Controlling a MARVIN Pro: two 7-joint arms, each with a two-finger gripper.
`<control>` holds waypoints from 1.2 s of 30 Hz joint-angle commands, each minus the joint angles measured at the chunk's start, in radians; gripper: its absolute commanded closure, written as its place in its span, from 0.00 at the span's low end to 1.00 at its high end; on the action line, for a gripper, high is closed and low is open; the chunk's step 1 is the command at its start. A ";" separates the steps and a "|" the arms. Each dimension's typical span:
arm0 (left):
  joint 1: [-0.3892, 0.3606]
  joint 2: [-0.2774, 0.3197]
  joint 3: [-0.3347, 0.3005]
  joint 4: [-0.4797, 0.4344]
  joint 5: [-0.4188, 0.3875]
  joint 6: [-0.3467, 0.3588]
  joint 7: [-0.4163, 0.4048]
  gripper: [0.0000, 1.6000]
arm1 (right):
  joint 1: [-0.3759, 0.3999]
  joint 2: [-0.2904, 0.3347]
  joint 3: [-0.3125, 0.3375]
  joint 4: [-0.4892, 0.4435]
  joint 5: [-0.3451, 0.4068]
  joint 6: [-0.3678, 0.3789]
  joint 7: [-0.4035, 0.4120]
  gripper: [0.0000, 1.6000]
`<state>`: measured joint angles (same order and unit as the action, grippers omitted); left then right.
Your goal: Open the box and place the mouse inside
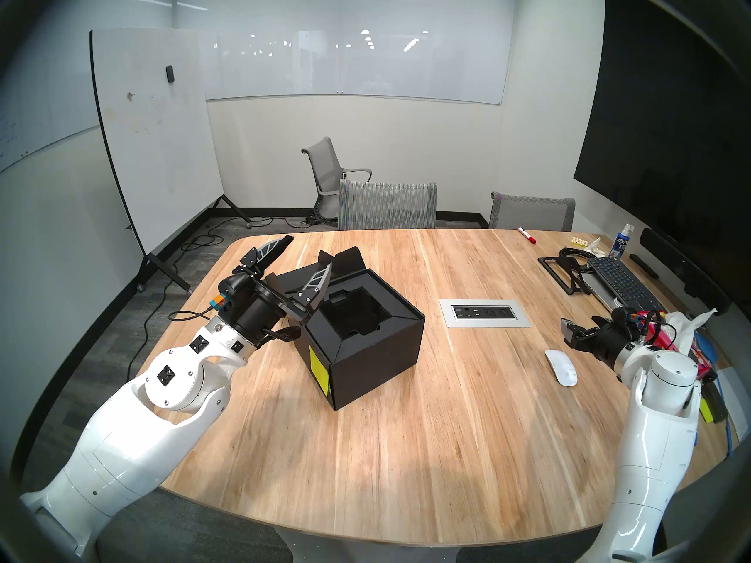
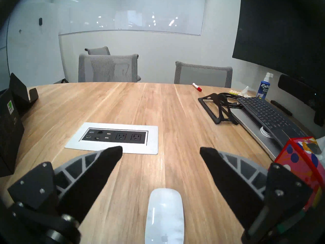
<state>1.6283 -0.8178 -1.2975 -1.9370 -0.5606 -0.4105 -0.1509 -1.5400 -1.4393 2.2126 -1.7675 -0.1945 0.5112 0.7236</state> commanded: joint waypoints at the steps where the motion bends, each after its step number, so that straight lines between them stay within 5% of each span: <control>1: -0.013 -0.008 0.014 -0.051 0.020 0.008 0.003 0.00 | 0.009 0.018 -0.006 0.011 -0.020 0.012 -0.011 0.00; 19: 0.011 0.000 0.028 -0.108 0.035 0.032 0.010 0.00 | -0.003 0.030 0.030 0.027 -0.040 0.052 0.012 0.00; 36: 0.115 0.064 -0.070 -0.146 -0.069 0.033 0.029 0.00 | 0.010 0.017 0.002 0.093 -0.079 0.021 -0.019 0.00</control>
<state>1.7165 -0.7695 -1.3408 -2.0507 -0.5914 -0.3752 -0.1212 -1.5491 -1.4221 2.2200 -1.6739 -0.2706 0.5469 0.7195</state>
